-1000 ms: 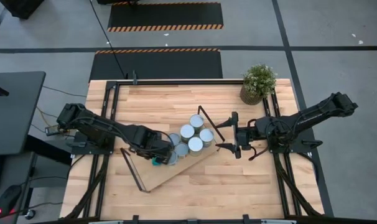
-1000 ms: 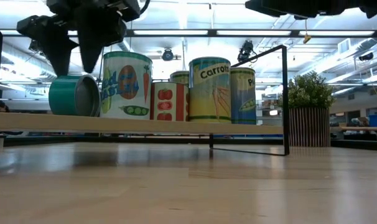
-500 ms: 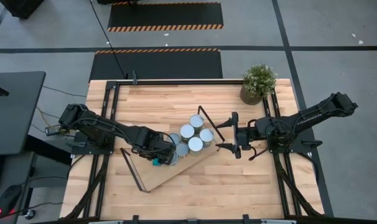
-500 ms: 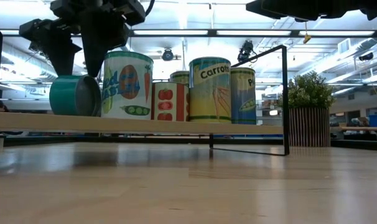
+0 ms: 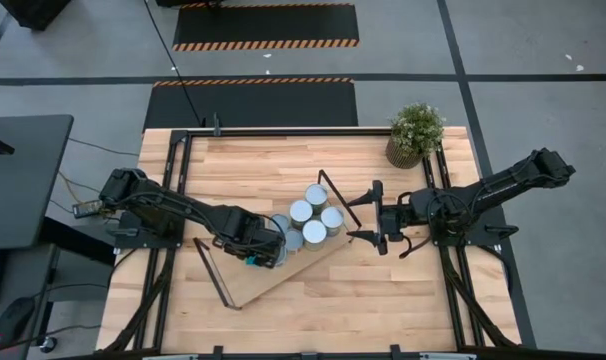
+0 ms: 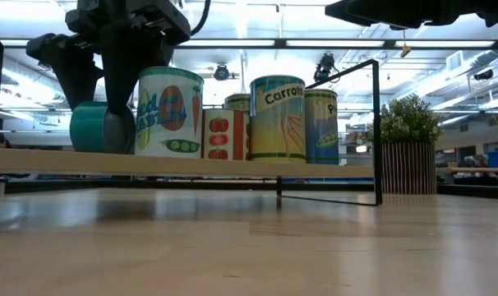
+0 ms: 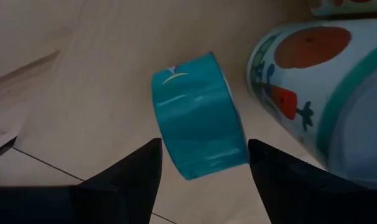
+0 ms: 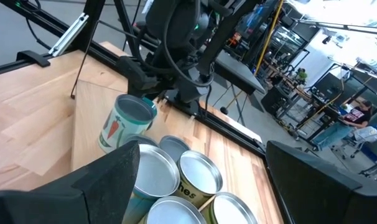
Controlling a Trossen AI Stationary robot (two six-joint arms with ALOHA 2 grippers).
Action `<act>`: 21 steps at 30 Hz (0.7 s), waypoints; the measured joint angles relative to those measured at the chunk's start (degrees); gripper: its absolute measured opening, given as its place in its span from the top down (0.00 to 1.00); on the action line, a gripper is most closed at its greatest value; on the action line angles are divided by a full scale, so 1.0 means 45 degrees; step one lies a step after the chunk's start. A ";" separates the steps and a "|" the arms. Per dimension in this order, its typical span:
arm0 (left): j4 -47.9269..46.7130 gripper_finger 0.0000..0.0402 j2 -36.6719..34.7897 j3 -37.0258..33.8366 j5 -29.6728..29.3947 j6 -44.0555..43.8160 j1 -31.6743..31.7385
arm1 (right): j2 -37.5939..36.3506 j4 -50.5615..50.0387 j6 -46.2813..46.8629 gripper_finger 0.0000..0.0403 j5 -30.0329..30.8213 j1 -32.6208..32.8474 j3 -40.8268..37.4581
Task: Pick and place cans onto a shelf
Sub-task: Put the small can on the shelf
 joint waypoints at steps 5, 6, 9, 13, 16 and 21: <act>-0.0011 0.43 -0.0010 -0.0002 -0.0192 0.0085 0.0015 | 0.0000 0.0010 0.0000 0.12 0.0000 0.0000 0.0000; -0.0013 0.45 -0.0010 -0.0002 -0.0206 0.0095 0.0015 | 0.0000 0.0005 0.0000 0.12 0.0000 0.0000 0.0000; -0.0005 0.51 -0.0010 -0.0002 -0.0238 0.0190 0.0012 | 0.0000 0.0005 0.0000 0.12 -0.0005 0.0000 0.0000; 0.0040 0.58 -0.0010 -0.0002 -0.0349 0.0213 0.0014 | 0.0000 0.0005 0.0000 0.12 -0.0004 0.0000 0.0000; 0.0051 0.60 -0.0010 -0.0002 -0.0368 0.0228 0.0010 | 0.0000 0.0005 0.0000 0.12 -0.0005 0.0002 0.0000; -0.0050 0.59 -0.0092 0.0066 -0.0197 0.0643 0.0000 | 0.0000 0.0000 0.0005 0.12 -0.0005 0.0001 0.0000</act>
